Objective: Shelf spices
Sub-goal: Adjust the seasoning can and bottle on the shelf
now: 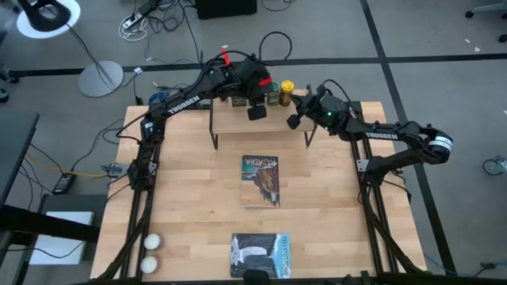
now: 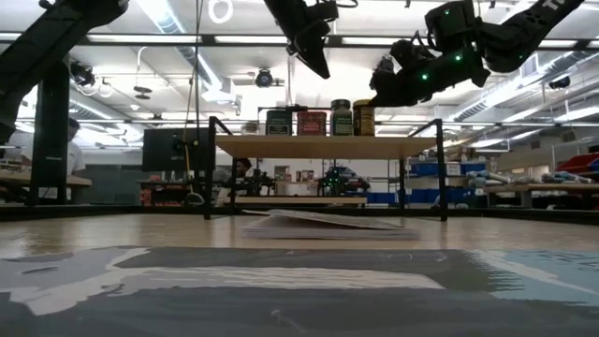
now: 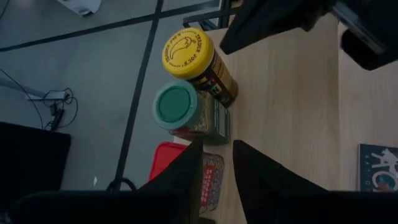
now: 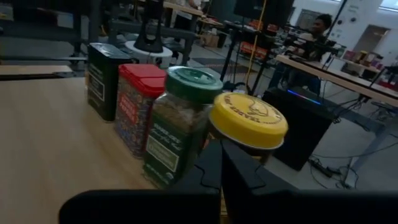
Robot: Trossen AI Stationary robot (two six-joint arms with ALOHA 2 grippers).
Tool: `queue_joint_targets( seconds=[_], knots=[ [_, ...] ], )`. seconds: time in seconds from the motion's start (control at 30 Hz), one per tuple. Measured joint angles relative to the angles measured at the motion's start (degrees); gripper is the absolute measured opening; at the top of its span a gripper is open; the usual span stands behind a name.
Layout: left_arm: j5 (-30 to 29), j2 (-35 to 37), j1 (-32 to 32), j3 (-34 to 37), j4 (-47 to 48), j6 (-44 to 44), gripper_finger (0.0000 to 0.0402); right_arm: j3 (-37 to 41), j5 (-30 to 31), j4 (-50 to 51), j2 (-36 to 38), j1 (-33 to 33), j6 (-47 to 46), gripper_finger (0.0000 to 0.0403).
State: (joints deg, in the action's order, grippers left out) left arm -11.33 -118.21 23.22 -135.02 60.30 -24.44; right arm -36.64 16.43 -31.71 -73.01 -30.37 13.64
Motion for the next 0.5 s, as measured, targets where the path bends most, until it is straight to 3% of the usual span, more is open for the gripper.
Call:
queue_joint_targets(
  seconds=[0.5],
  knots=[
    [-0.1, 0.0, 0.0, 0.0, -0.5, 0.7, 0.0092, 0.0, -3.0, 0.0, 0.0, -2.1, 0.2, 0.0]
  ],
)
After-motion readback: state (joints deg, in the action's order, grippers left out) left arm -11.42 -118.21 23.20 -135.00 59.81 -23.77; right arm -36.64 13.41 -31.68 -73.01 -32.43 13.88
